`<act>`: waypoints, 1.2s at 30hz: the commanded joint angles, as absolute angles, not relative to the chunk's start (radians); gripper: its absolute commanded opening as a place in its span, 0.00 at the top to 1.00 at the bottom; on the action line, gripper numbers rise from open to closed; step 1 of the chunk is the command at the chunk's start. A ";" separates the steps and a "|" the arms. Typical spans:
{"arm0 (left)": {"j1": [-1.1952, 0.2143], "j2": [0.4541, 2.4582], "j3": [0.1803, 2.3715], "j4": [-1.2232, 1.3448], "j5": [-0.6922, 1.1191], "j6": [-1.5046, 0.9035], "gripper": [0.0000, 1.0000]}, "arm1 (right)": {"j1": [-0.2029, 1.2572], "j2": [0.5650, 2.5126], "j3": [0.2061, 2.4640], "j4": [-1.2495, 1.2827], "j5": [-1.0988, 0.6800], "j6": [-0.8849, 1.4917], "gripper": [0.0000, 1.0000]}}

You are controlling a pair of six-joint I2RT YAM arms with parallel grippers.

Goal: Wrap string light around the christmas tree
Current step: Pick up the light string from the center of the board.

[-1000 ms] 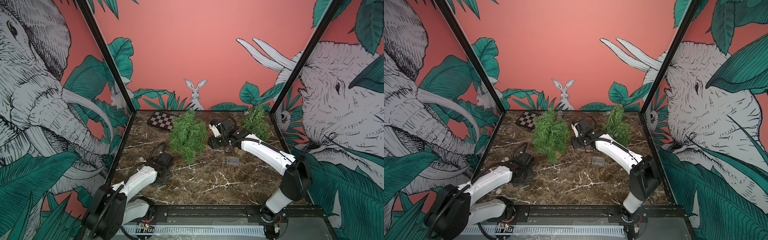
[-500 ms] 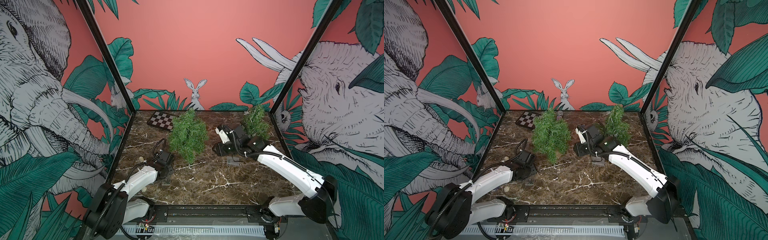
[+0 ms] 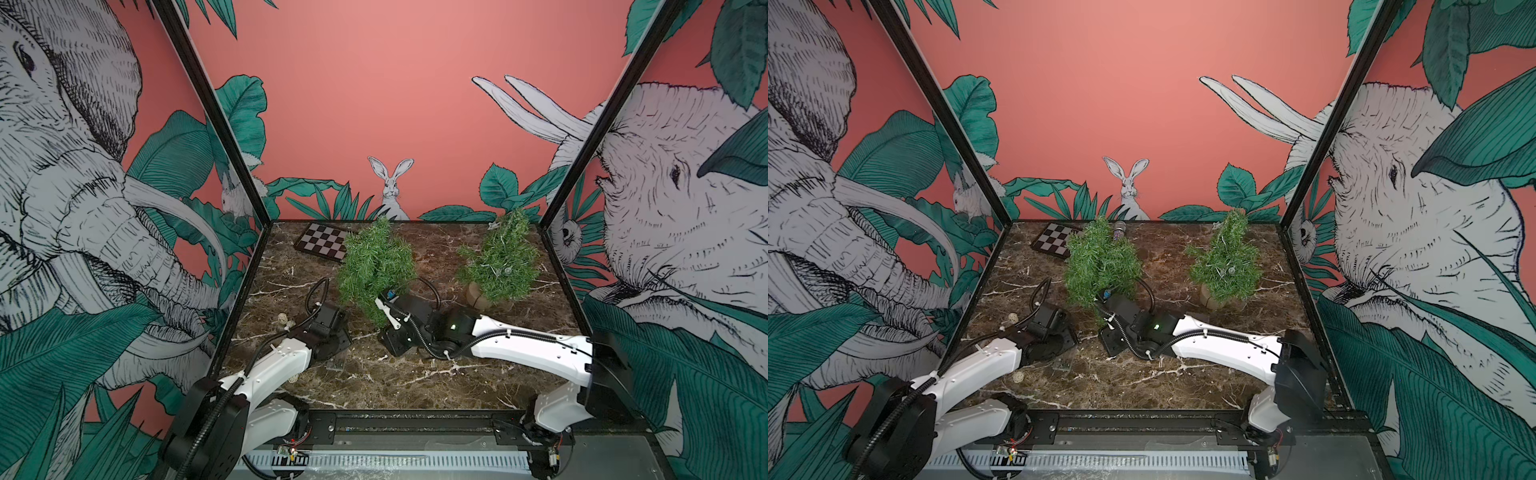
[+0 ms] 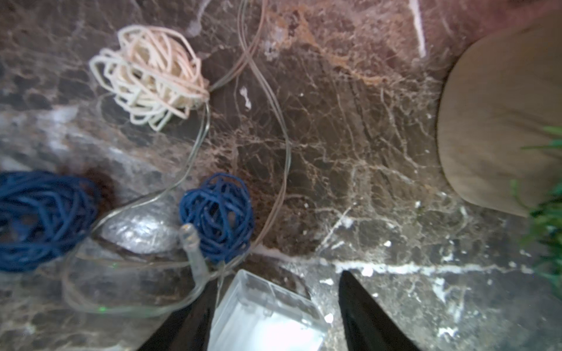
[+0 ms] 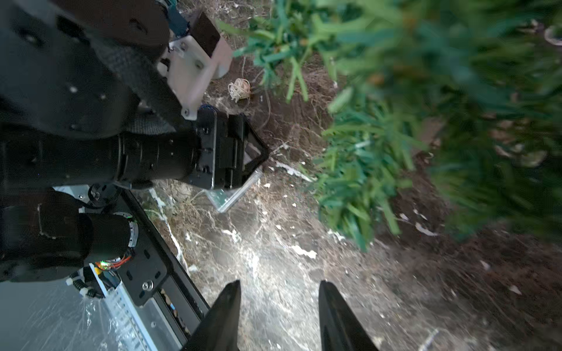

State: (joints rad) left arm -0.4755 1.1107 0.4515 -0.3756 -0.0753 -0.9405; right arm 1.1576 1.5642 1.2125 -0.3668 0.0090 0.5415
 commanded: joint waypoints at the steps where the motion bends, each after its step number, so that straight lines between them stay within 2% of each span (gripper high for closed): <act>1: -0.480 1.072 0.413 -0.467 -0.061 -0.966 0.28 | 1.181 1.637 1.285 -0.243 0.051 0.565 0.56; 9: -0.479 1.013 0.358 -0.471 -0.045 -0.978 0.26 | 1.145 1.713 1.297 -0.201 0.103 0.597 0.56; 24: -0.483 1.046 0.339 -0.428 -0.017 -0.979 0.27 | 1.038 1.754 1.275 -0.159 0.113 0.570 0.56; 30: -0.577 1.068 0.326 -0.411 -0.032 -1.036 0.28 | 1.037 1.744 1.285 -0.189 0.126 0.555 0.55; 33: -0.615 1.092 0.312 -0.383 -0.029 -1.066 0.32 | 1.040 1.726 1.283 -0.199 0.099 0.574 0.55; 36: -0.660 1.103 0.320 -0.369 -0.025 -1.089 0.44 | 1.054 1.707 1.281 -0.227 0.089 0.584 0.54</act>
State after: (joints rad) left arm -0.6258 1.0595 0.3775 -0.2840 -0.0681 -1.0210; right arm 1.0439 1.7443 1.2800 -0.2070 0.0917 0.5671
